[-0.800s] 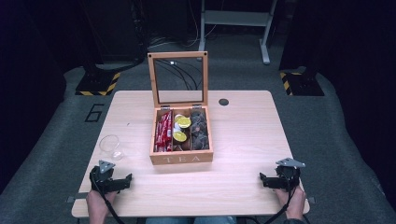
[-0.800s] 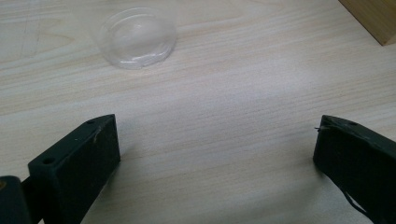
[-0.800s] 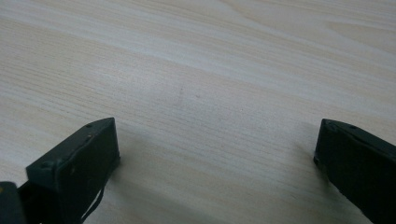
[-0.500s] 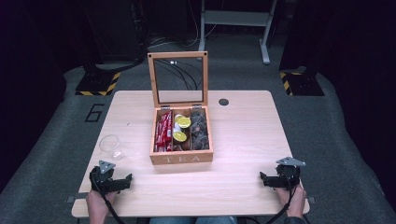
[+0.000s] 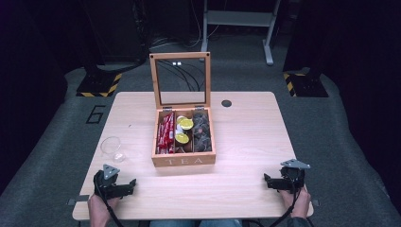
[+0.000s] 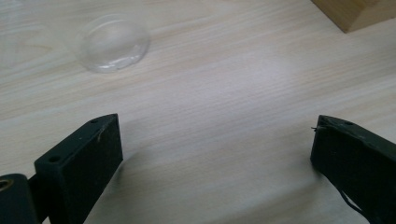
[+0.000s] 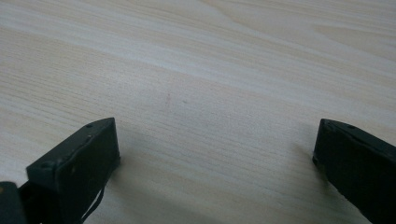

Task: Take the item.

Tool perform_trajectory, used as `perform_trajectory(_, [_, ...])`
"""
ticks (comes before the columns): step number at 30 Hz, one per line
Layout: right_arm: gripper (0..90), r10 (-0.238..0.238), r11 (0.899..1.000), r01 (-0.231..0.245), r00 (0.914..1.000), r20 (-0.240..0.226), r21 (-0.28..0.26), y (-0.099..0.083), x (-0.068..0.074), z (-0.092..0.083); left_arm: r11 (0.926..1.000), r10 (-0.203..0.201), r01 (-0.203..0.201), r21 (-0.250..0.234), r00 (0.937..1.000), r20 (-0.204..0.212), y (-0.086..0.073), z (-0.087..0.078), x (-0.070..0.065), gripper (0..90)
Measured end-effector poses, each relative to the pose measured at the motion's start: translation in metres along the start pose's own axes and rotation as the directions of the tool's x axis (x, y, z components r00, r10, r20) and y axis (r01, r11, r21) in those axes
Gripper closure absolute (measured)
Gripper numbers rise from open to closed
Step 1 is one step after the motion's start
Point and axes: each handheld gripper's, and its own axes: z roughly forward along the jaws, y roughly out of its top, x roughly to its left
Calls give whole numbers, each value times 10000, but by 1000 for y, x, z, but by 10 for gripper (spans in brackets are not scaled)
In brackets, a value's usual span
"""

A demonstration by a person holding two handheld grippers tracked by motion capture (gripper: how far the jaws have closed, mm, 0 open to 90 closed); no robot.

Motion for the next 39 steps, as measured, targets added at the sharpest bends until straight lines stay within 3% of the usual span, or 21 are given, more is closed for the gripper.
perform_trajectory(9, [18,40,10000,-41,9999,-101,-71,0,1,0,9999,84,-73,-127,9961,873,10,-14,-11,20])
perform_trajectory(16, [19,-67,9998,66,9999,-97,-165,1,1,2,9994,196,-163,-317,9940,1078,15,-21,-19,16])
perform_trajectory(18, [0,-156,9998,158,9998,151,-142,4,4,5,9988,202,-148,-462,9925,1204,21,-26,-22,16])
perform_trajectory(21, [0,-115,9998,118,9998,162,-153,6,4,6,9985,178,-103,-532,9896,1429,26,-29,-26,18])
perform_trajectory(28, [0,111,9999,-111,9999,51,-56,8,3,9,9977,297,-200,-651,9882,1505,39,-35,-32,16])
perform_trajectory(35, [0,24,10000,-24,10000,31,-44,9,3,10,9956,555,-428,-832,9862,1557,60,-40,-40,19])
perform_trajectory(37, [0,244,9997,-243,9996,133,-58,8,4,9,9946,625,-467,-924,9824,1759,69,-43,-44,20])
perform_trajectory(39, [0,252,9997,-250,9994,221,-84,7,3,8,9927,722,-541,-1076,9825,1717,75,-45,-47,26])
